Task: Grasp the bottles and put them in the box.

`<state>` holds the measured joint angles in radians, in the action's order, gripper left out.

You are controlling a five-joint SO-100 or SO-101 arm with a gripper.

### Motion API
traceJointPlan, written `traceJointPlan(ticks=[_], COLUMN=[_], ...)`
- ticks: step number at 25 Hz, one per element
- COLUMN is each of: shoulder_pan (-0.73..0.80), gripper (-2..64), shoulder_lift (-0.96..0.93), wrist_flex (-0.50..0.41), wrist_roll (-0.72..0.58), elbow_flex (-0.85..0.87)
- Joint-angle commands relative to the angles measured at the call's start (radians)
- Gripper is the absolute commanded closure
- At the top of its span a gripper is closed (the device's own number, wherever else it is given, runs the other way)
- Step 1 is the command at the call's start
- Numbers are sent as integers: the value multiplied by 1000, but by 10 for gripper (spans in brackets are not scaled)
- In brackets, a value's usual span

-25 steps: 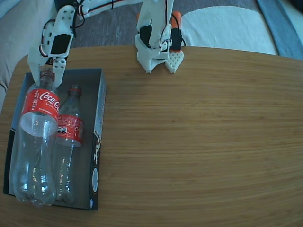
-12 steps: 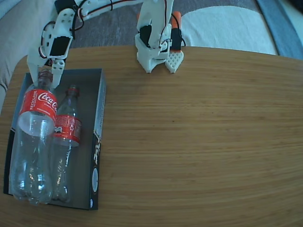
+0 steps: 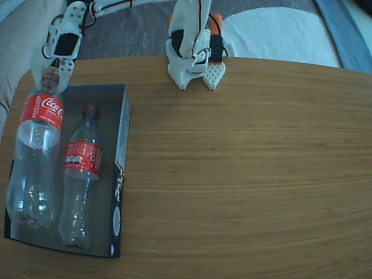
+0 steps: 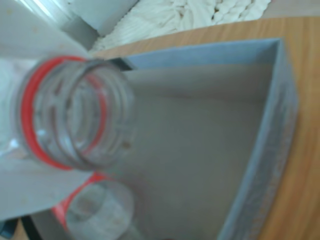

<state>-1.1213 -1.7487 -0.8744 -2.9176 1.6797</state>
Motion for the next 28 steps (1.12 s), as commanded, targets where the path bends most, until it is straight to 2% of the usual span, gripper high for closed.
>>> traceJointPlan(ticks=[1,11,18,28], shoulder_pan=[-11,9,5,-15], gripper=[617,617,617,617], shoulder_lift=[-9,138,244,307], wrist_flex=[63,213,247,249], wrist_roll=[-23,-23,-23,-25], elbow_flex=[-63,-81,-150,-212])
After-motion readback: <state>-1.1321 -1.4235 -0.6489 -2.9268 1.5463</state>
